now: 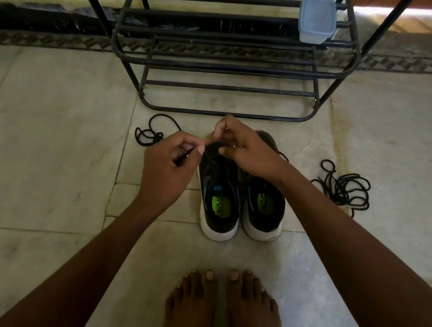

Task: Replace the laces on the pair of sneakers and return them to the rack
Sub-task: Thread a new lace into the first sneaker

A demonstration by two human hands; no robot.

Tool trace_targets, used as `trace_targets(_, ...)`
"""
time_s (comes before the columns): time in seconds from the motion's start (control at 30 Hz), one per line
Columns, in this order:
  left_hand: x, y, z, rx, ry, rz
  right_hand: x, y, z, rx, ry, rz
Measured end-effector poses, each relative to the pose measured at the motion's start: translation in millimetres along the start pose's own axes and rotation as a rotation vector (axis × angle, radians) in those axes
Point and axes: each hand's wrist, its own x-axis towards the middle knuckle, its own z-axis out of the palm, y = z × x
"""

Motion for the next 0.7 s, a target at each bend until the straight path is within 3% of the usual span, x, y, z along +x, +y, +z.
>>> trace_targets(0.17,7,-9,-14,-0.023,0.083,-0.067,-4,-11,-20,0.390,-0.073,0.074)
trace_targets(0.3,3,-12,-20,-0.003,0.048,-0.021,-4,-14,-25,0.233,-0.022,0.063)
trace_targets(0.5,10,8,-16,-0.125,-0.014,0.052,-1,-23,0,0.252,-0.217,0.041)
trace_targets(0.6,11,-1,-20,-0.092,0.035,0.022,-3,-30,-7,0.263,-0.018,0.001)
trace_targets(0.7,6,-27,-22,0.102,0.040,-0.034,-6,-29,-25,0.325,0.177,-0.028)
